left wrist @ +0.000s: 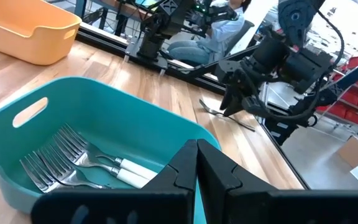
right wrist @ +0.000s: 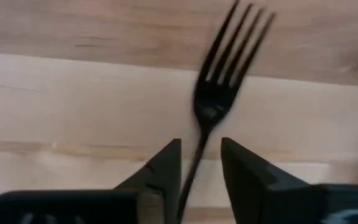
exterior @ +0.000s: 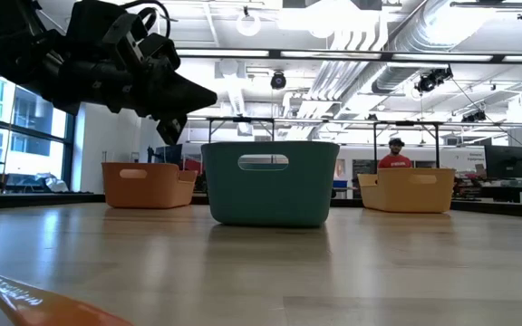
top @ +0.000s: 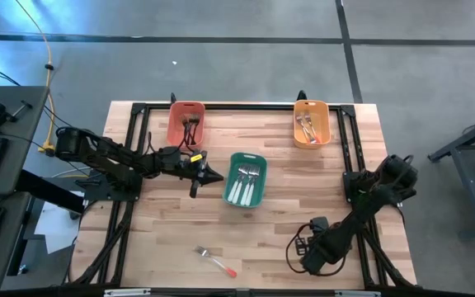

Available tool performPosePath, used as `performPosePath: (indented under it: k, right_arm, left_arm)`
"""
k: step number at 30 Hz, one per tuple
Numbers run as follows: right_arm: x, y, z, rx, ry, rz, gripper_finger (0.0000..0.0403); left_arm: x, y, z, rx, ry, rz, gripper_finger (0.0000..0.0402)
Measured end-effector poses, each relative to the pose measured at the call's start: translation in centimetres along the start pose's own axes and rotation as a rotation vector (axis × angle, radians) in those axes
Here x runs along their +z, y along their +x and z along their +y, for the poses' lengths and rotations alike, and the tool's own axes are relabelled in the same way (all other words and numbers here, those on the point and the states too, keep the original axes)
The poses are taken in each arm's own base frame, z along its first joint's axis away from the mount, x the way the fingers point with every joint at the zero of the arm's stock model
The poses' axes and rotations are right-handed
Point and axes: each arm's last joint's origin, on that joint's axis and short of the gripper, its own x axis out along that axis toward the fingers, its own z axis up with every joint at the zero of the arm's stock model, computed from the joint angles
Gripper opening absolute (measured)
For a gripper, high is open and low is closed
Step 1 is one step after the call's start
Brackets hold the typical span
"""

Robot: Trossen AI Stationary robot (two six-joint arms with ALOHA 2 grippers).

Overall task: Sort silverware by color (type)
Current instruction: Put the black fork into the orange bin

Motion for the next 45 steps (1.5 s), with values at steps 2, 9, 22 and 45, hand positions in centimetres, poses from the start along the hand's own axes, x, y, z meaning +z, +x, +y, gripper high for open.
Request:
performPosePath:
  k: [2, 9, 22, 45]
  right_arm:
    - [0.2, 0.9, 0.2, 0.023, 0.002, 0.021, 0.0081]
    - [0.4, 1.5, 0.5, 0.066, -0.039, -0.004, 0.0005]
    - [1.6, -0.5, 4.1, 0.438, -0.269, -0.435, 0.0001]
    - [14.8, -12.7, 12.1, 0.855, -0.943, -1.022, 0.0000]
  left_arm:
    - [0.0, 0.0, 0.0, 0.007, -0.012, -0.003, 0.0003]
    - [0.4, -0.2, 0.3, 0.011, -0.036, -0.019, 0.0003]
    - [-0.8, -2.5, 0.1, -0.042, -0.003, -0.108, 0.0003]
    - [0.8, -2.0, -0.6, -0.113, 0.140, -0.209, 0.0119]
